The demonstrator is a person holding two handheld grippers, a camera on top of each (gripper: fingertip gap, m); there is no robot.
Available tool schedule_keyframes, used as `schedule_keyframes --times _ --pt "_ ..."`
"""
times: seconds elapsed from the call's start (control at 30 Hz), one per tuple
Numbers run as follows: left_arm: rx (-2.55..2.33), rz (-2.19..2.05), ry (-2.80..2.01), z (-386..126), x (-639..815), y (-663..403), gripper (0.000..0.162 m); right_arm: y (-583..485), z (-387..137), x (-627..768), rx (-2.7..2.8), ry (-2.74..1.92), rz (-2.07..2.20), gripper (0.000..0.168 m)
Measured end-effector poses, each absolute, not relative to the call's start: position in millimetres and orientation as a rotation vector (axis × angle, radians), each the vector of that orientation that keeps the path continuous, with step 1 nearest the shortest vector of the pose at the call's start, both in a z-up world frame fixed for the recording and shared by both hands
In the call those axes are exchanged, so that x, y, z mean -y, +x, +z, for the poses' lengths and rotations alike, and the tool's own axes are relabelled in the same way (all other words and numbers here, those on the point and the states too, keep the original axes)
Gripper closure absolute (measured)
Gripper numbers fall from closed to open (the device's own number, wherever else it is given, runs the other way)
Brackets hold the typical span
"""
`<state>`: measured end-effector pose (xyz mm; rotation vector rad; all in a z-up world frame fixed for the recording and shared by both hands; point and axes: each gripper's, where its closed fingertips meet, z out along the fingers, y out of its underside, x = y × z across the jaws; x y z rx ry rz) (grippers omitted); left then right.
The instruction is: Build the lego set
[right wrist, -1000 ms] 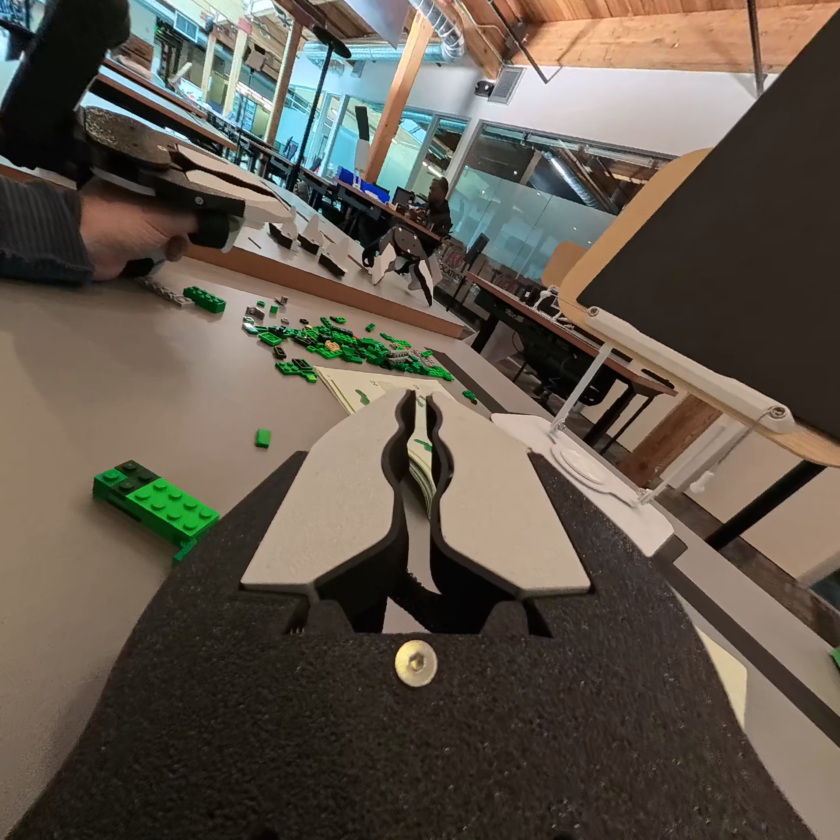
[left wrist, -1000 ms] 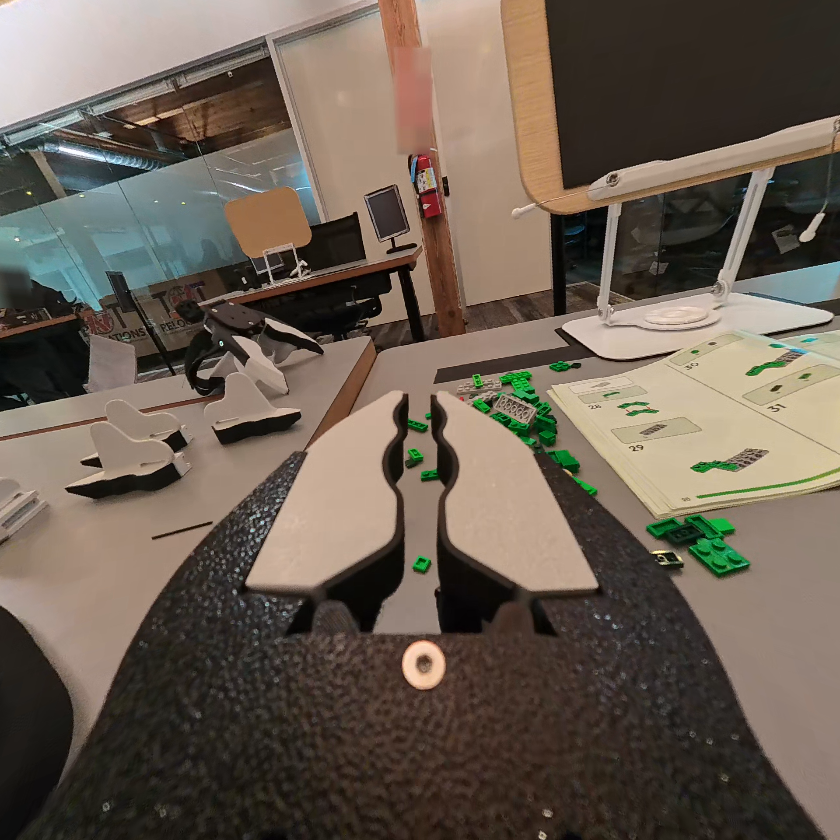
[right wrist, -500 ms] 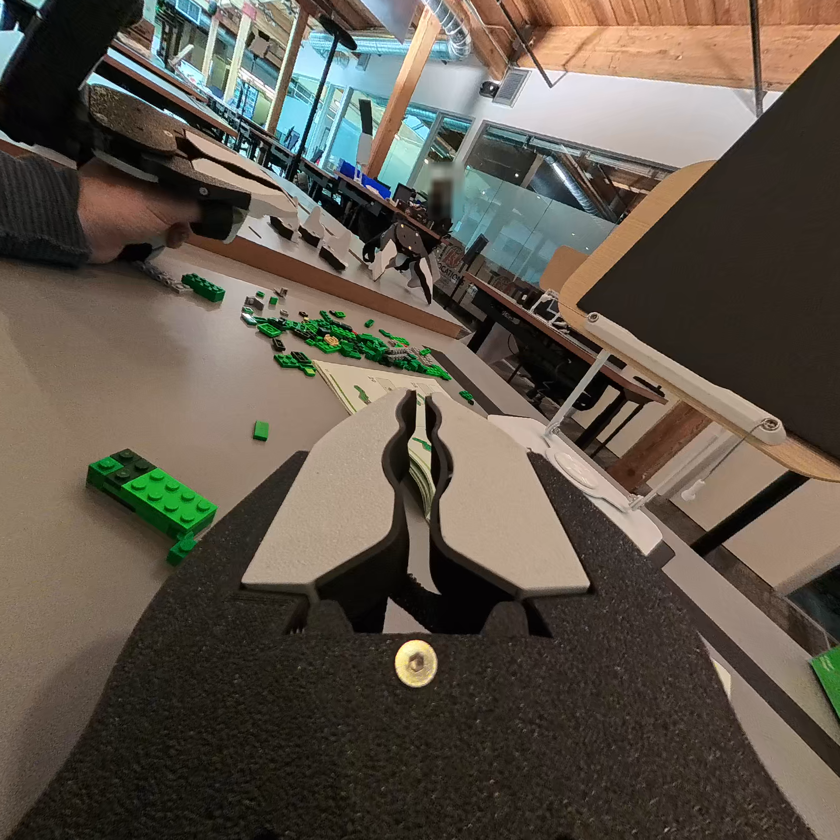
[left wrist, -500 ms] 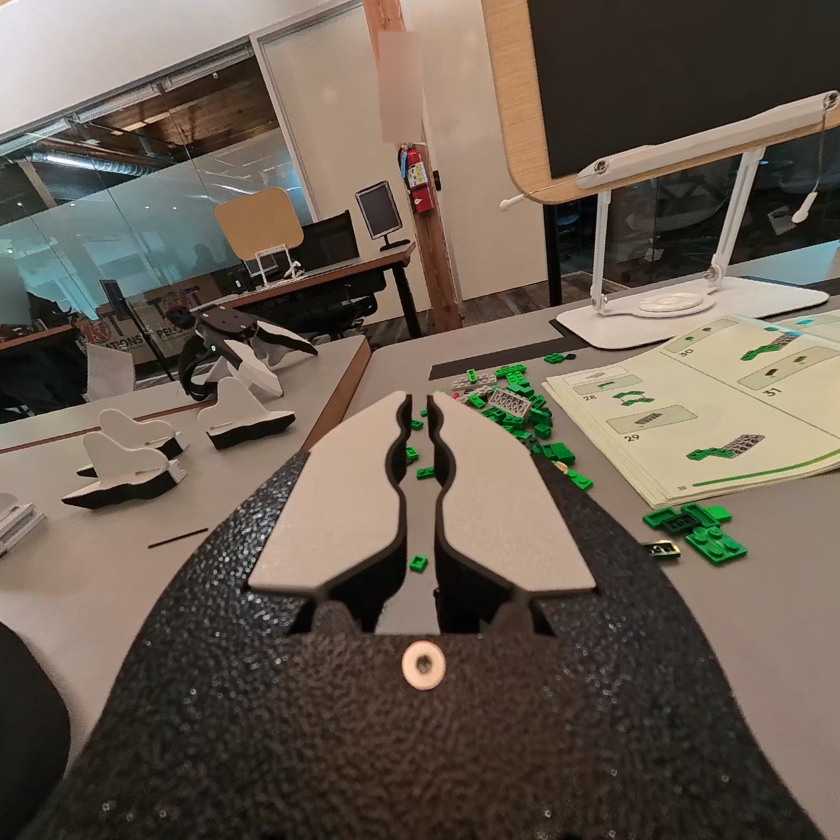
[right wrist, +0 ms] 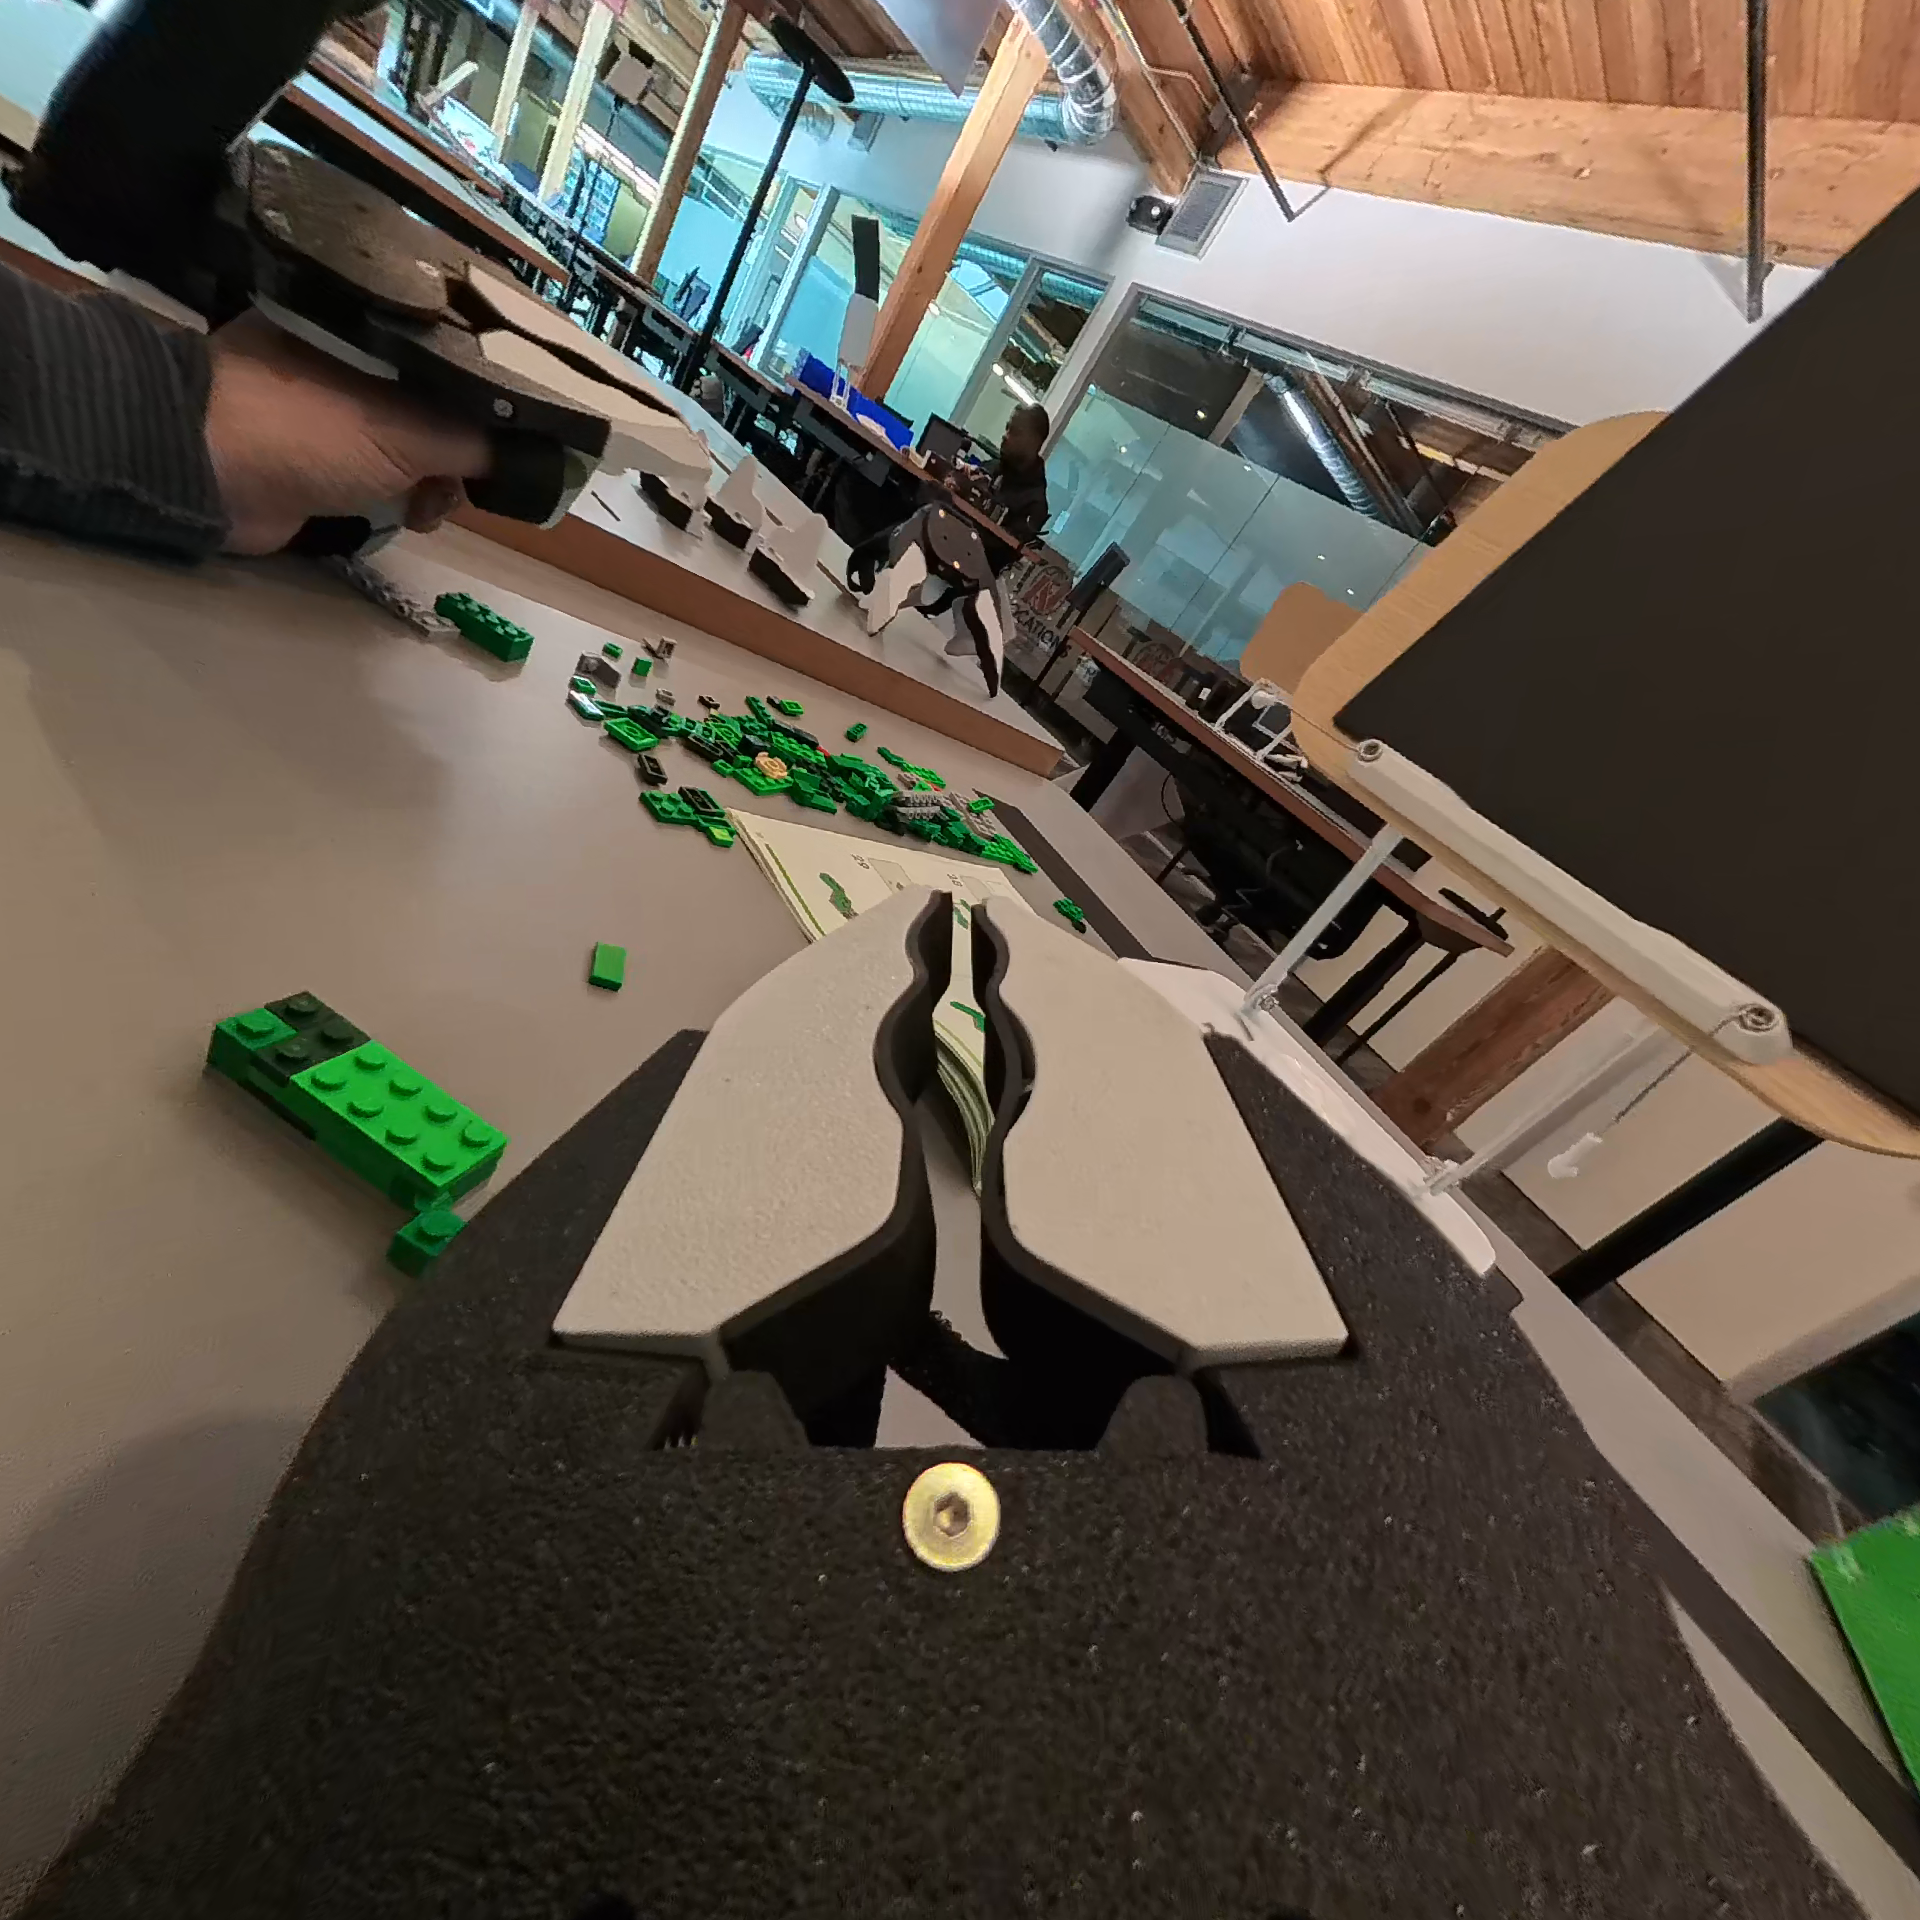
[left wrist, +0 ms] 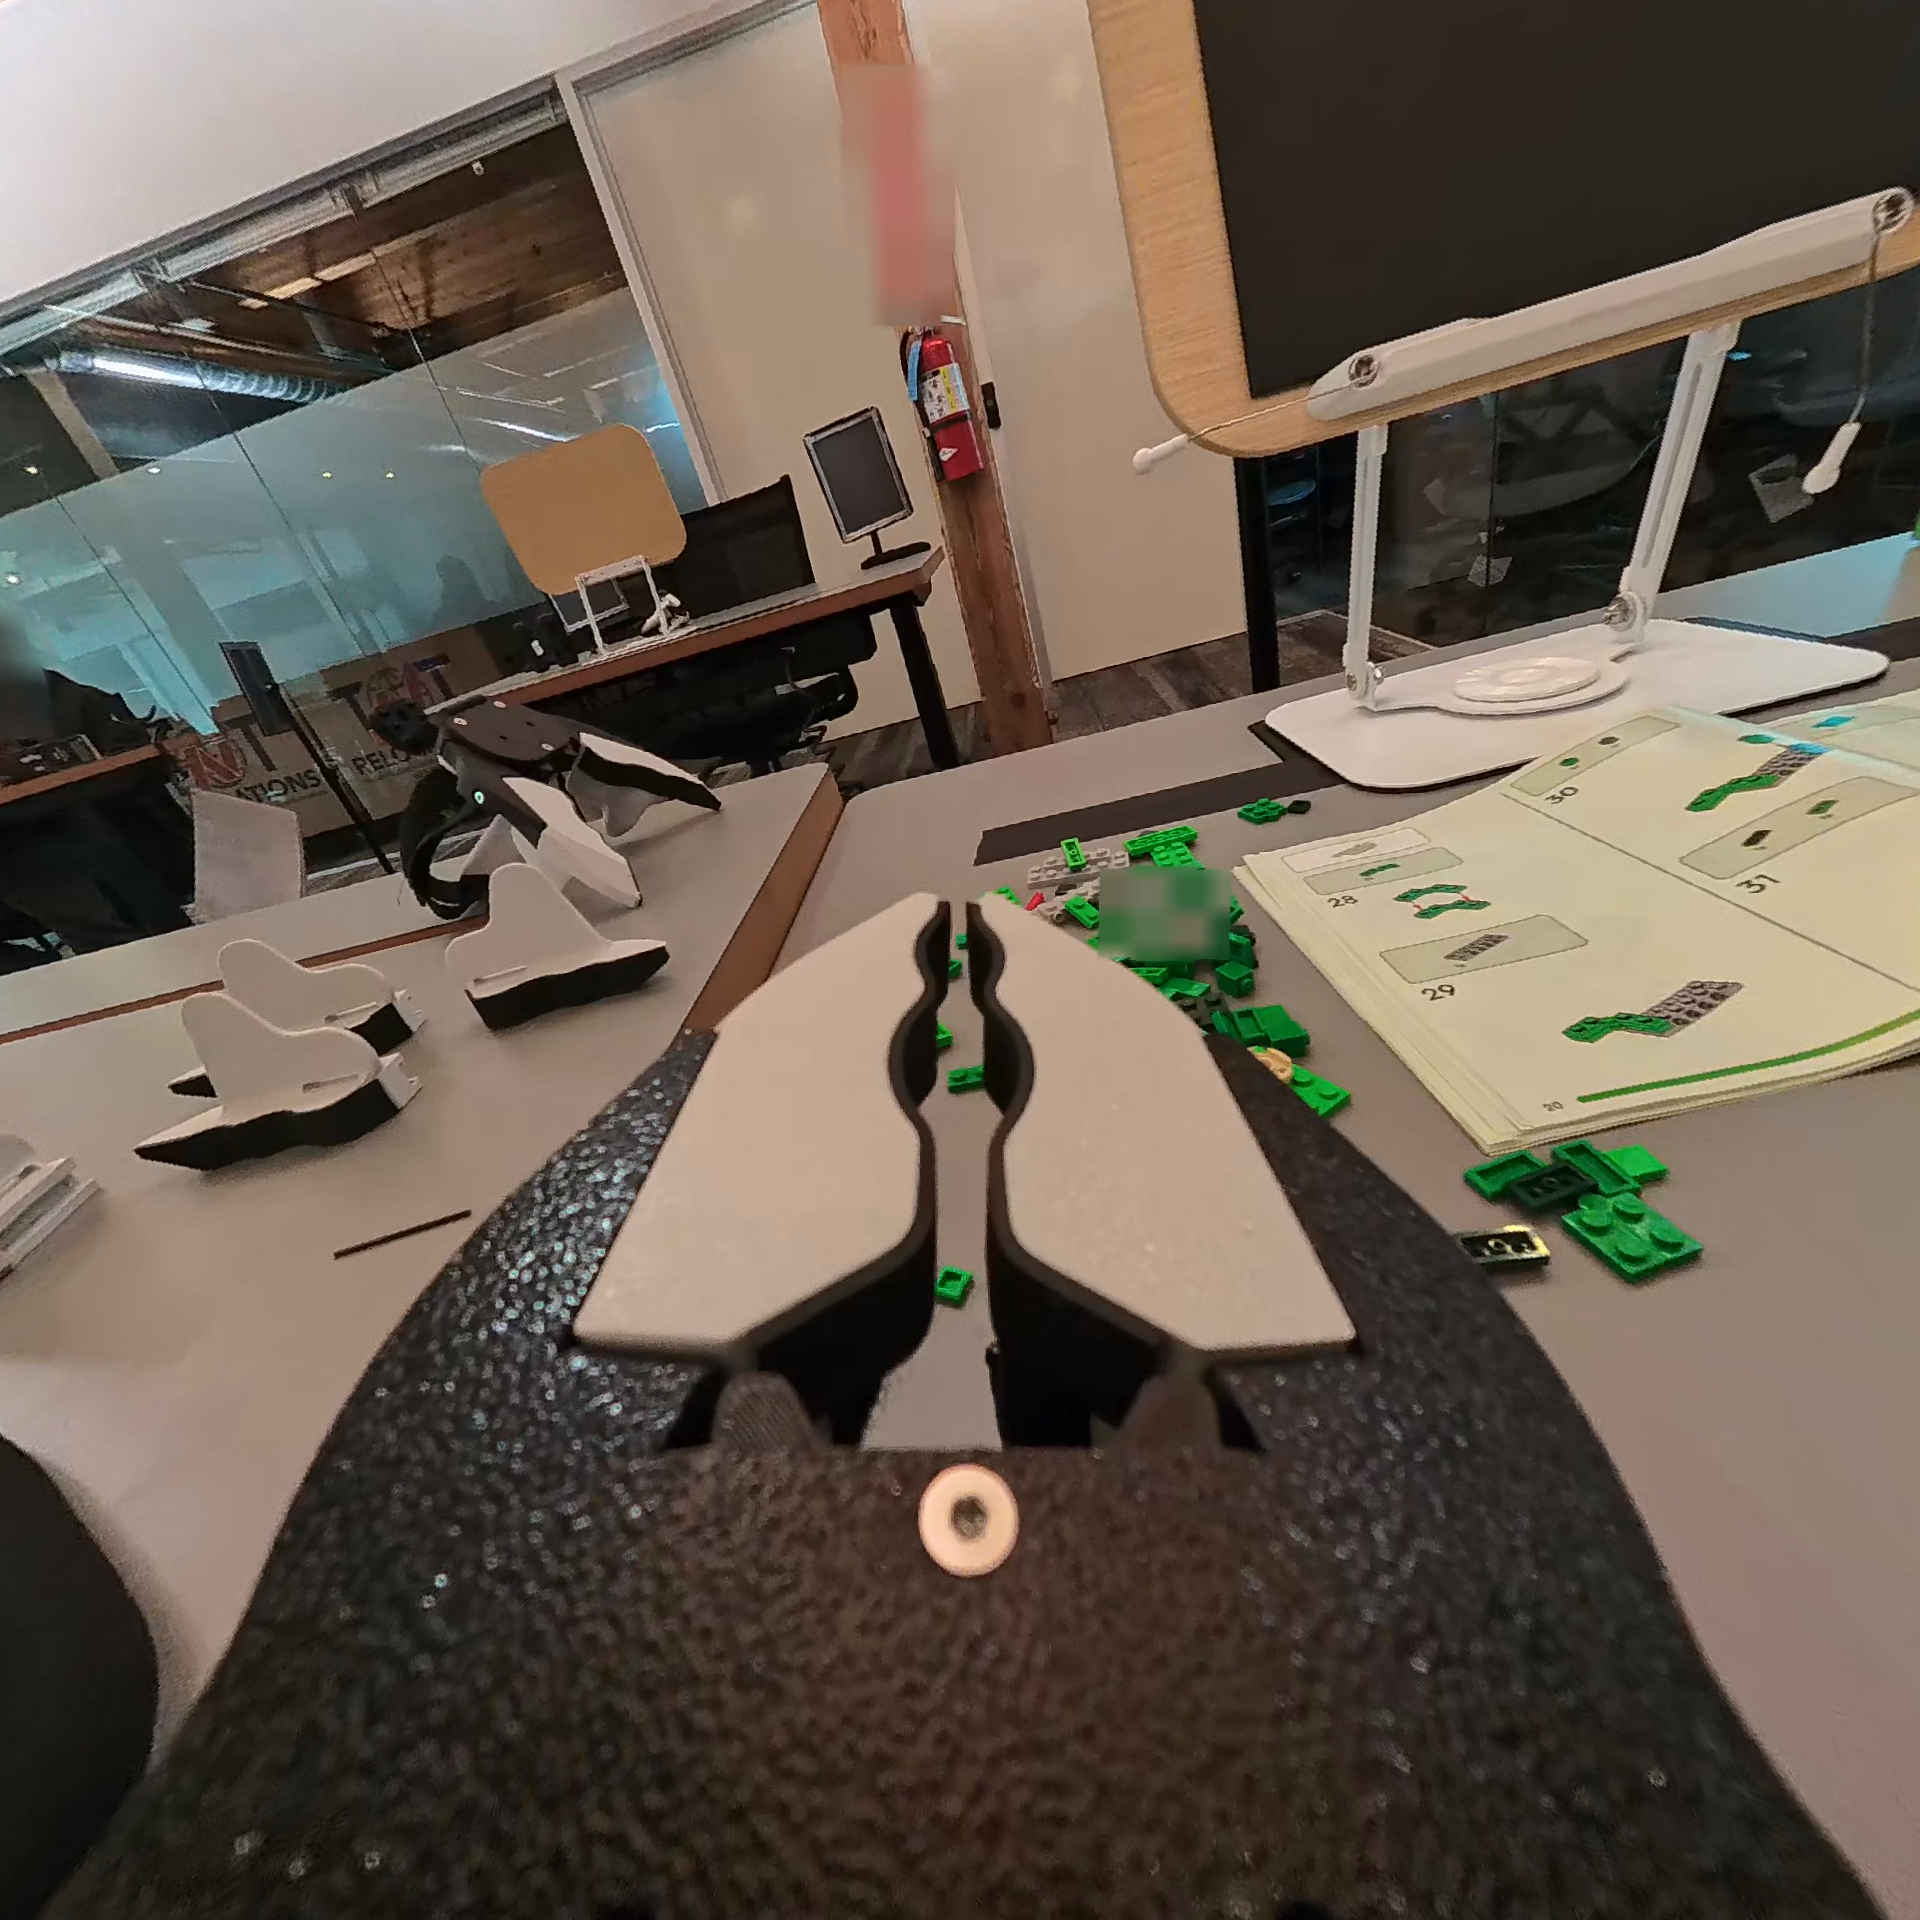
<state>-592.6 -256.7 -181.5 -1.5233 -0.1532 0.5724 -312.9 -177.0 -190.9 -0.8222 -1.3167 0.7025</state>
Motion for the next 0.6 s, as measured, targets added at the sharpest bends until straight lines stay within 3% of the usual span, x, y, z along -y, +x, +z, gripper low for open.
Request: schedule_keyframes --times 0.6 --pt "0.132 0.564 -1.532 -182.7 255.5 -589.0 0.161 -315.3 -193.9 184.9 1.361 -0.781 0.682 0.166"
